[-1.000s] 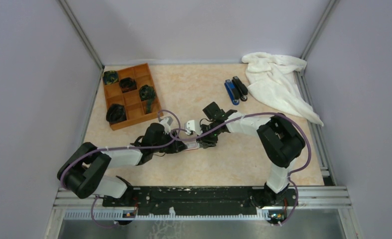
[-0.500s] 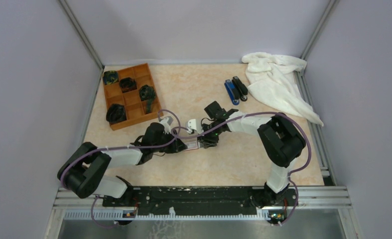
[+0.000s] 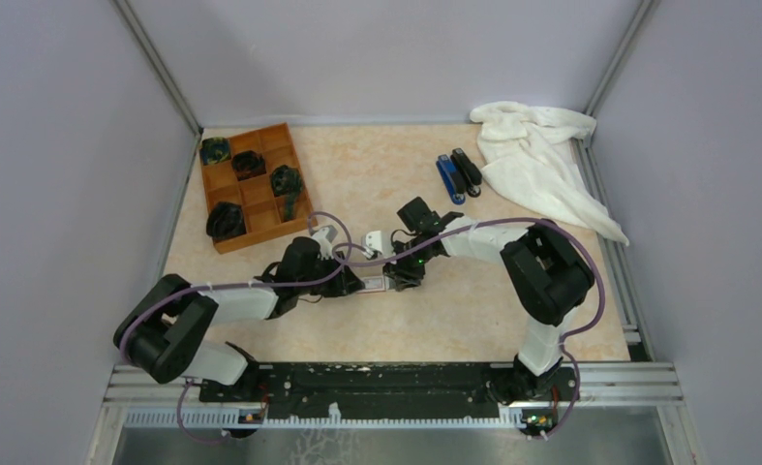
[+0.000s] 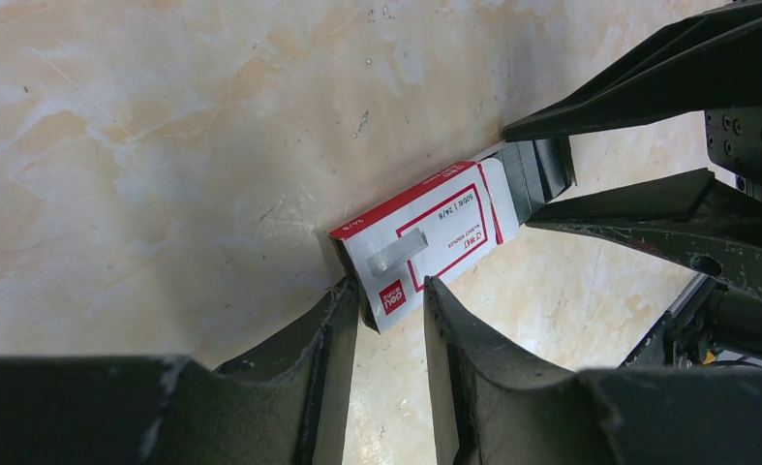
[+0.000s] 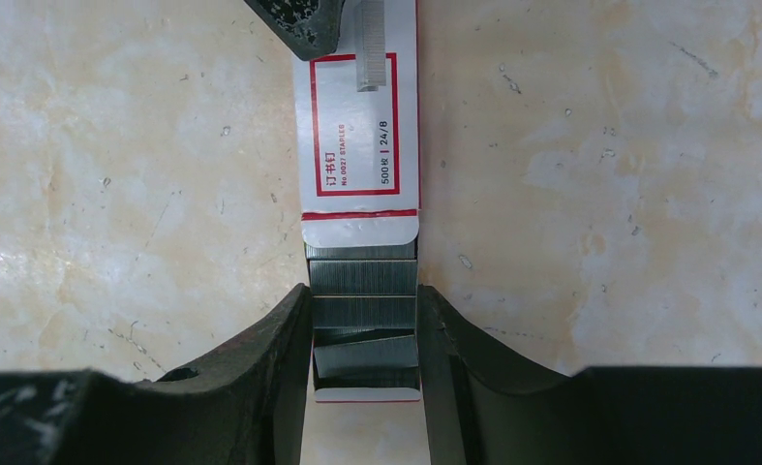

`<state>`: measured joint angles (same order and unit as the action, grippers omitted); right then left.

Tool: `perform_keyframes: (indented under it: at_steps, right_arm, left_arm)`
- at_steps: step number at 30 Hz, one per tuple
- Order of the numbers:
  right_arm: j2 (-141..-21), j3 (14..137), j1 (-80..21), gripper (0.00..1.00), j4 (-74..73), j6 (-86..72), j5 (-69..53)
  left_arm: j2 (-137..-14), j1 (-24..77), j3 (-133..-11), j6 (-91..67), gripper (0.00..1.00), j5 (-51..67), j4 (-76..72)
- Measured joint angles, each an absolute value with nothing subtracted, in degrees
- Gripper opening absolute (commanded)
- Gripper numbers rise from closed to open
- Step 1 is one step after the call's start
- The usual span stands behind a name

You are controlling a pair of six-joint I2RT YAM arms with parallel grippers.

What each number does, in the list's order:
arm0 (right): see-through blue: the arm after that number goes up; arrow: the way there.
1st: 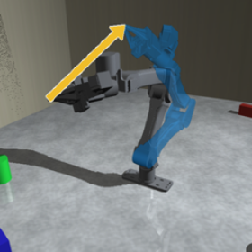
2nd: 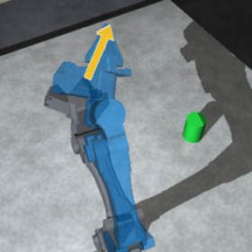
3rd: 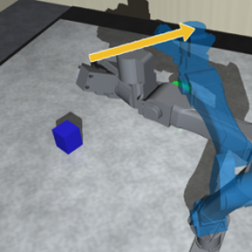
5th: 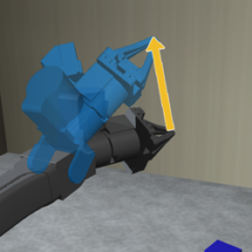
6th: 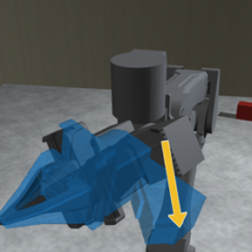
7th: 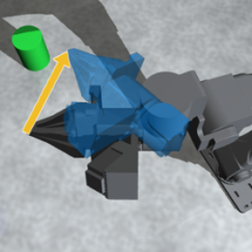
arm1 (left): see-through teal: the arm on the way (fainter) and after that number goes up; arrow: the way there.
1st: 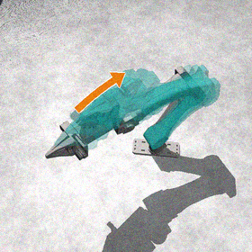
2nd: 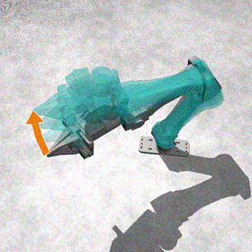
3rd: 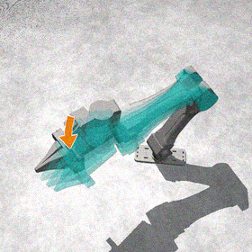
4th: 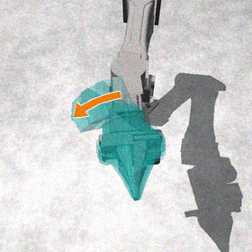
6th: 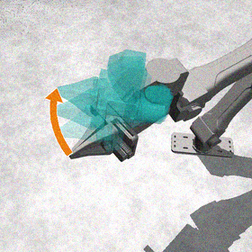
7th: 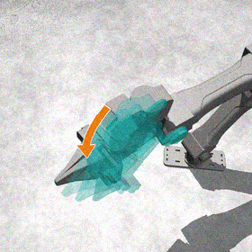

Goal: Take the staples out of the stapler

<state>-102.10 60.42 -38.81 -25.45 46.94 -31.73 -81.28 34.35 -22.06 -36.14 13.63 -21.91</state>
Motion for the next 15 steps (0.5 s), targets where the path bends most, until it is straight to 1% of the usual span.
perform_keyframes:
  at_steps: [15]
  right_arm:
    - [-102.13,60.42,-39.00,0.27,-24.75,45.36,-31.03]
  left_arm:
    - [-81.87,34.35,-22.55,-36.07,0.40,14.00,-21.96]
